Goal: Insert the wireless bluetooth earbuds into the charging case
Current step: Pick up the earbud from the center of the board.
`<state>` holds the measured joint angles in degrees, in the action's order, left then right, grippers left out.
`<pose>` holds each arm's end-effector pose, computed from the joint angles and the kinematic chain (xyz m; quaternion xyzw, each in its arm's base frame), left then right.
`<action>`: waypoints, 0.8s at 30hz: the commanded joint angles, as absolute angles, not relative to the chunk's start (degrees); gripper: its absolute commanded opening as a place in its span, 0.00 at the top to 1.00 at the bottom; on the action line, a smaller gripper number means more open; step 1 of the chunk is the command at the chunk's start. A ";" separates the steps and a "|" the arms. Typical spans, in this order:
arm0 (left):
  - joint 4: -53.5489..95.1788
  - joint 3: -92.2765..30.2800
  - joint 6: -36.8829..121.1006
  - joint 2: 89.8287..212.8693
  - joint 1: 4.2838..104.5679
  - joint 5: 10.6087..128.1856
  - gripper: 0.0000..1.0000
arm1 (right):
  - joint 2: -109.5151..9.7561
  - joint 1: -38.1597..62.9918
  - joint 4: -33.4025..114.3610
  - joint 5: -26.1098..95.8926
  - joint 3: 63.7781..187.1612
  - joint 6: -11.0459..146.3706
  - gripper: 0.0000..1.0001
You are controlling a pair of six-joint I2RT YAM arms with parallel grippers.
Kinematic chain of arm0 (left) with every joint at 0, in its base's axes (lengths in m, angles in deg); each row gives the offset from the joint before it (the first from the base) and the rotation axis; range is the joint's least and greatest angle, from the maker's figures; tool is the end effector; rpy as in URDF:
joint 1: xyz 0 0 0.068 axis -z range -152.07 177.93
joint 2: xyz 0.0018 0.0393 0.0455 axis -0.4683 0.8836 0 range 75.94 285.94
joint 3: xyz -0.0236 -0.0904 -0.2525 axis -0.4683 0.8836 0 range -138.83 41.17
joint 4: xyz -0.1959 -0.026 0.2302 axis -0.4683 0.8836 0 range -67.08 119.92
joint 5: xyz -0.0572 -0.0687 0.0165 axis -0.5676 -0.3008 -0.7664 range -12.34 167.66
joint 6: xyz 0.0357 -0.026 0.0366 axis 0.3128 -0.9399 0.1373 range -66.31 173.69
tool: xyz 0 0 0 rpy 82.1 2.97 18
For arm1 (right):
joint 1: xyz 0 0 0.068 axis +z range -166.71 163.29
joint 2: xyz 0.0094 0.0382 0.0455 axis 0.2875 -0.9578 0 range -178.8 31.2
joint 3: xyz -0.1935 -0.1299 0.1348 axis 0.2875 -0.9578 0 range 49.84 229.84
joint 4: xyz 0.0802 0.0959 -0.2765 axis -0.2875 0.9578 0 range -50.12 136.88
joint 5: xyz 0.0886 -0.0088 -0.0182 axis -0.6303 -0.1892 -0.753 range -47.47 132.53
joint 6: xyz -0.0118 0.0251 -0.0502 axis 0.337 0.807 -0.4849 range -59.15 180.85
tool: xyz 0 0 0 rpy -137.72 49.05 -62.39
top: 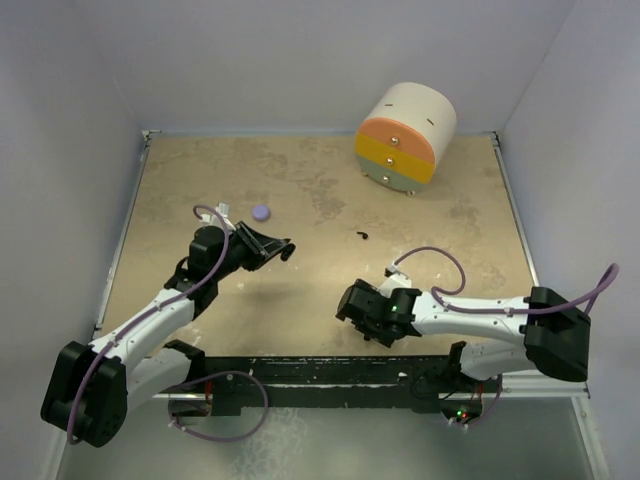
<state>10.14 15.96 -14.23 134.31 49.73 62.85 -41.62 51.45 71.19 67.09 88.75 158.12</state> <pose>0.2418 -0.1081 0.1876 -0.2511 0.7780 -0.4743 0.3266 0.1136 0.2380 0.1499 0.2841 0.9123 0.1816 0.2325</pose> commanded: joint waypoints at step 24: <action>6.66 16.31 -14.53 132.02 49.16 60.33 1.00 | -47.66 51.60 75.45 61.86 90.61 156.13 0.17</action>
<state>10.08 16.53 -14.60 133.13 49.68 61.39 -47.43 51.49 73.42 61.95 90.33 156.20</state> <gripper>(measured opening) 0.224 0.842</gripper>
